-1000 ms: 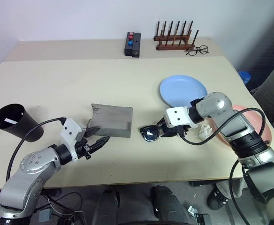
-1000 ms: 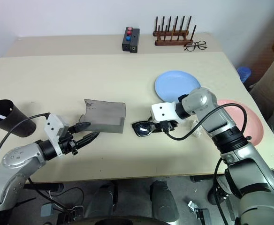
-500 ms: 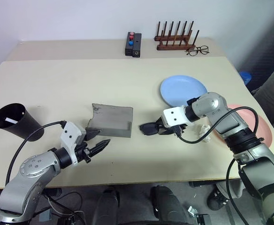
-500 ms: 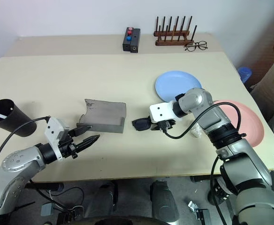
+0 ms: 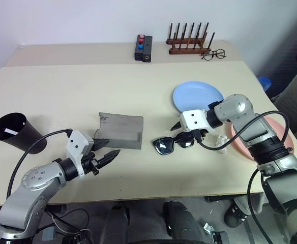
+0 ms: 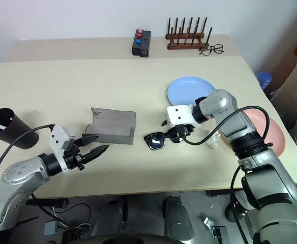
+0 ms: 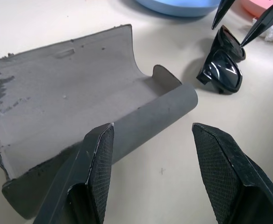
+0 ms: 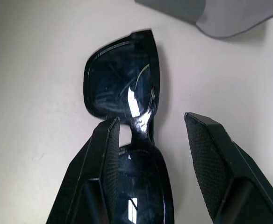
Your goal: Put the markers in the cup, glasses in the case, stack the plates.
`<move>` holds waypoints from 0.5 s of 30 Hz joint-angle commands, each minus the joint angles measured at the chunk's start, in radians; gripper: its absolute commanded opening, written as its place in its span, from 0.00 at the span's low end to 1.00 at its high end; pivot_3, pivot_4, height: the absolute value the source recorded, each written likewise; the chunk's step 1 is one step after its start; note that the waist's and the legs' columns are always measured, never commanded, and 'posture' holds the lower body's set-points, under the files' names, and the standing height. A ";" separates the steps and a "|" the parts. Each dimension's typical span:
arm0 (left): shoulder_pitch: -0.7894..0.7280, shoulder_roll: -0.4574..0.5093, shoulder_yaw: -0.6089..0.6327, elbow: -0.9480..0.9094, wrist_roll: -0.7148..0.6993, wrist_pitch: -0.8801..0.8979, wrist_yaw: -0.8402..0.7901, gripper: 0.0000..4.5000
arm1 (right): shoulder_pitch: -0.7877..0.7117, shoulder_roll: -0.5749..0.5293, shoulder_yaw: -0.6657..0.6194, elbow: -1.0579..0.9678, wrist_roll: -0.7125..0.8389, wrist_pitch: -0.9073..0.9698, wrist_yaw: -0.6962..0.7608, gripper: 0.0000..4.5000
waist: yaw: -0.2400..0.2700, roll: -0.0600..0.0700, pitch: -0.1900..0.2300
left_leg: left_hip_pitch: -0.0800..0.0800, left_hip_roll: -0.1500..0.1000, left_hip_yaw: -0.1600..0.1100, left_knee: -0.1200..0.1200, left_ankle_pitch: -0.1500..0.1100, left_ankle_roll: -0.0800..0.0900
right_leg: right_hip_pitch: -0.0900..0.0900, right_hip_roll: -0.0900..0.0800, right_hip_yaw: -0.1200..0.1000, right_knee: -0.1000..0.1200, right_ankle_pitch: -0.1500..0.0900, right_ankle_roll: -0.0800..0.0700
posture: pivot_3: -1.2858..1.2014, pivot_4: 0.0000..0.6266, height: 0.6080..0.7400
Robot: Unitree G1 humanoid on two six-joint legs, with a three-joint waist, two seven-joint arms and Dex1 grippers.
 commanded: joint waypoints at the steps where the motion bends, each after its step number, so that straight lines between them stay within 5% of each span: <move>1: -0.002 0.004 -0.001 -0.024 -0.006 -0.005 0.001 0.61 | -0.031 0.002 -0.016 -0.009 0.001 -0.006 -0.005 0.49 | 0.000 0.000 0.000 | 0.000 0.000 0.000 0.000 0.000 0.000 | 0.000 0.000 0.000 0.000 0.000 0.000 | 0.52 0.24 1.00; 15: -0.006 -0.001 -0.007 -0.047 -0.013 0.021 0.024 0.61 | 0.000 0.000 0.032 -0.041 -0.082 0.005 -0.040 0.49 | 0.000 0.000 0.000 | 0.000 0.000 0.000 0.000 0.000 0.000 | 0.000 0.000 0.000 0.000 0.000 0.000 | 0.52 0.24 1.00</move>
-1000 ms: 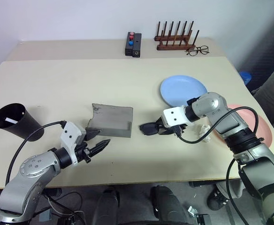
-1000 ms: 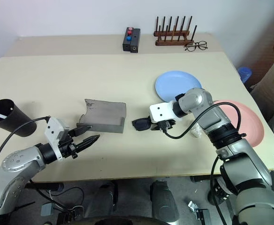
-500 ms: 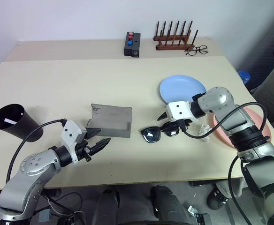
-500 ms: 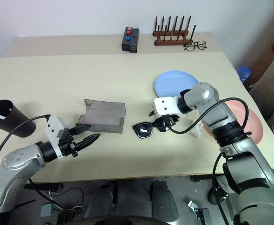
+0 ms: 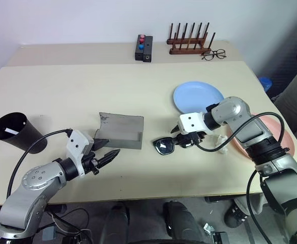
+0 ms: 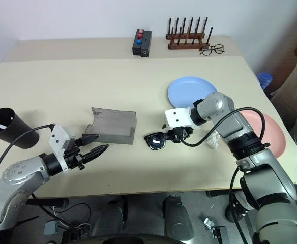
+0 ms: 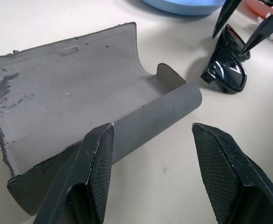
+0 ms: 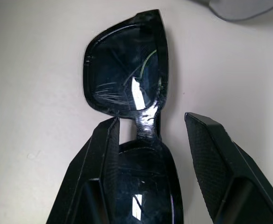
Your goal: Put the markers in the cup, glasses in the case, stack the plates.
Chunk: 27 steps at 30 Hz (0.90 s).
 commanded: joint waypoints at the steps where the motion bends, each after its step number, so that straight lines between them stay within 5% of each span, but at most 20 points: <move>1: -0.001 -0.001 -0.006 -0.045 -0.013 -0.002 0.004 0.61 | 0.004 -0.011 -0.001 -0.052 -0.026 -0.002 -0.018 0.49 | 0.000 0.000 0.000 | 0.000 0.000 0.000 0.000 0.000 0.000 | 0.000 0.000 0.000 0.000 0.000 0.000 | 0.52 0.24 1.00; 15: -0.010 0.003 -0.010 -0.045 -0.015 0.008 0.002 0.61 | 0.038 -0.041 0.001 -0.091 -0.077 -0.016 -0.034 0.49 | 0.000 0.000 0.000 | 0.000 0.000 0.000 0.000 0.000 0.000 | 0.000 0.000 0.000 0.000 0.000 0.000 | 0.52 0.24 1.00; 18: -0.008 0.004 -0.011 -0.045 -0.015 0.009 0.002 0.61 | 0.046 -0.042 -0.002 -0.108 -0.076 -0.006 -0.037 0.31 | 0.000 0.000 0.000 | 0.000 0.000 0.000 0.000 0.000 0.000 | 0.000 0.000 0.000 0.000 0.000 0.000 | 0.52 0.24 1.00; 21: -0.004 0.003 -0.013 -0.045 -0.015 0.006 0.002 0.61 | 0.052 -0.046 -0.003 -0.118 -0.077 -0.002 -0.041 0.00 | 0.000 -0.001 0.000 | 0.000 0.000 0.000 0.000 0.000 0.000 | 0.000 0.000 0.000 0.000 0.000 0.000 | 0.52 0.24 1.00; 27: 0.001 0.004 -0.016 -0.042 -0.014 0.001 -0.001 0.61 | 0.061 -0.051 -0.005 -0.132 -0.078 -0.001 -0.053 0.00 | 0.000 -0.001 -0.001 | 0.001 0.000 0.000 0.000 0.000 0.000 | 0.001 0.000 0.000 0.000 0.000 0.000 | 0.52 0.24 1.00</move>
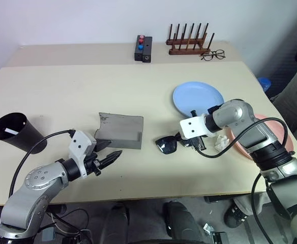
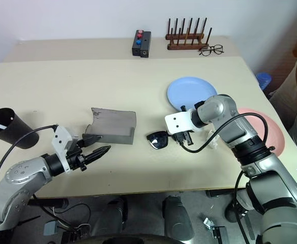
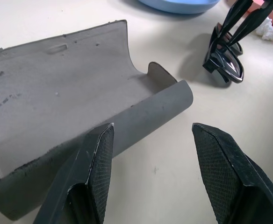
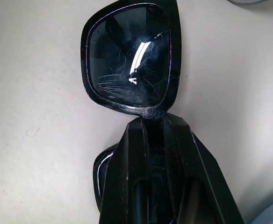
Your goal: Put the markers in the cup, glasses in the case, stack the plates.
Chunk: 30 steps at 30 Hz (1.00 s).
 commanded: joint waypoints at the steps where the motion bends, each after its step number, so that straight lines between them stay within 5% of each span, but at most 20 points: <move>1: 0.003 0.005 0.004 -0.033 -0.006 -0.011 -0.002 0.61 | 0.009 -0.001 -0.014 -0.022 0.001 0.013 -0.017 0.00 | 0.000 0.000 0.000 | 0.000 0.000 0.000 0.000 0.000 0.000 | 0.000 0.000 0.000 0.000 0.000 0.000 | 0.52 0.24 1.00; 8: 0.026 -0.010 0.082 -0.023 0.013 -0.050 0.044 0.61 | -0.029 0.072 -0.078 -0.153 0.097 0.273 -0.039 0.00 | -0.004 0.000 0.000 | 0.000 0.000 0.000 0.000 0.000 0.000 | -0.001 0.000 0.000 0.001 0.000 0.000 | 0.52 0.24 1.00; 18: 0.199 0.056 0.219 -0.004 0.038 -0.106 -0.019 0.61 | -0.155 0.323 -0.119 -0.352 0.280 0.790 -0.224 0.00 | 0.001 0.001 0.001 | -0.002 0.000 0.000 -0.001 0.000 0.000 | -0.003 0.000 0.000 0.001 0.000 -0.001 | 0.52 0.24 1.00; 30: 0.289 0.061 0.238 -0.041 0.041 -0.119 -0.063 0.61 | -0.288 0.620 -0.055 -0.103 0.275 0.849 -0.522 0.00 | -0.009 0.001 0.001 | -0.003 0.001 0.001 -0.004 0.000 0.000 | -0.007 0.000 0.000 0.000 -0.001 -0.002 | 0.52 0.24 1.00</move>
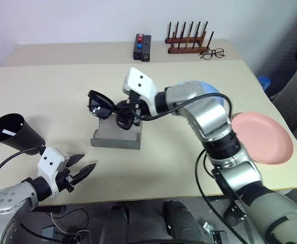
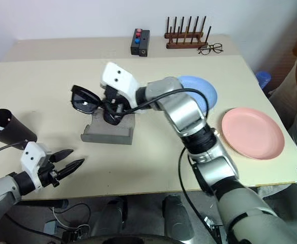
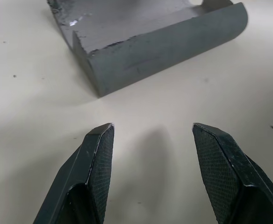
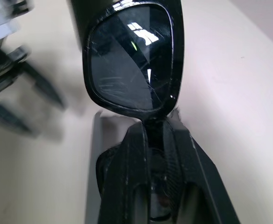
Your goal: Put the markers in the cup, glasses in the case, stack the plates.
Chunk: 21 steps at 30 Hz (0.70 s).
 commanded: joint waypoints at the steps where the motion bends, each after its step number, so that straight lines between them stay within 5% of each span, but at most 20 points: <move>1: 0.006 0.000 0.015 -0.039 0.001 -0.015 0.002 0.61 | -0.032 0.051 0.007 0.054 0.000 -0.008 -0.062 0.00 | 0.000 0.000 0.000 | 0.000 0.000 0.000 0.000 0.000 0.000 | 0.000 0.000 0.000 0.000 0.000 0.000 | 0.52 0.24 1.00; 6: 0.004 -0.010 0.019 -0.053 -0.009 -0.003 0.018 0.61 | 0.012 0.037 0.088 0.095 -0.032 -0.056 -0.073 0.00 | -0.001 0.000 0.000 | -0.001 0.000 0.000 0.000 0.000 0.000 | 0.000 0.000 0.000 -0.001 0.000 0.000 | 0.52 0.24 1.00; 21: -0.062 -0.008 -0.009 -0.039 -0.022 0.024 0.024 0.61 | 0.136 -0.236 0.190 -0.064 -0.108 -0.121 0.013 0.00 | -0.003 0.000 0.000 | -0.001 0.000 0.000 0.001 0.000 0.000 | 0.000 0.000 0.000 -0.001 0.000 0.000 | 0.52 0.24 1.00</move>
